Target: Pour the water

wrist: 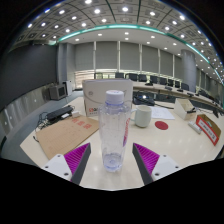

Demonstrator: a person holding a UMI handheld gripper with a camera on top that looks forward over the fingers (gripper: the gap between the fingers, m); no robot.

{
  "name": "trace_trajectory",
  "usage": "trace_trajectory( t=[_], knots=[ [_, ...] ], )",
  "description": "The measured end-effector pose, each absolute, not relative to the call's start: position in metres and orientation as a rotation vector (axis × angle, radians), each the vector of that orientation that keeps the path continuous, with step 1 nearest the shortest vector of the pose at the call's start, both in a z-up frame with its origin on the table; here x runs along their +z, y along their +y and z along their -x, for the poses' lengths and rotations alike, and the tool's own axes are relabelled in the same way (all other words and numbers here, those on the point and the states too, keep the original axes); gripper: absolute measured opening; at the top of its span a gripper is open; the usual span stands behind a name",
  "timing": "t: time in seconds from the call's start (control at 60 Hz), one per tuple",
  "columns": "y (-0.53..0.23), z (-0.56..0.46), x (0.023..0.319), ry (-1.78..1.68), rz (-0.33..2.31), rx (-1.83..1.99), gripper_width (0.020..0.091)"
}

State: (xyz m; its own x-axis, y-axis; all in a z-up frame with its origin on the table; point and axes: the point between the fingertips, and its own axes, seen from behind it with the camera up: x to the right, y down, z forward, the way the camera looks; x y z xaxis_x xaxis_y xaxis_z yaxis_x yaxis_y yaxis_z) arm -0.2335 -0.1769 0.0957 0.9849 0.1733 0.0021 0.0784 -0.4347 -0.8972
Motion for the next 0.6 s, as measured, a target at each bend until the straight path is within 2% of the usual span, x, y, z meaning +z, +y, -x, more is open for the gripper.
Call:
trace_trajectory(
  t=[0.083,0.133,0.167,0.267,0.35,0.433,0.6],
  knots=[
    [-0.150,0.237,0.089,-0.149,1.986,0.062,0.0861],
    [-0.139,0.238,0.082,-0.141,1.983,0.052,0.0828],
    [-0.134,0.238,0.076,-0.131,1.988,0.049,0.0767],
    [-0.125,0.235,0.070,-0.101,1.974,0.036,0.0524],
    [-0.126,0.237,0.072,-0.092,1.969,0.057,0.0497],
    [-0.127,0.238,0.073,-0.083,1.974,0.072,0.0424],
    [-0.125,0.245,0.102,-0.114,1.949,0.066,0.0331]
  ],
)
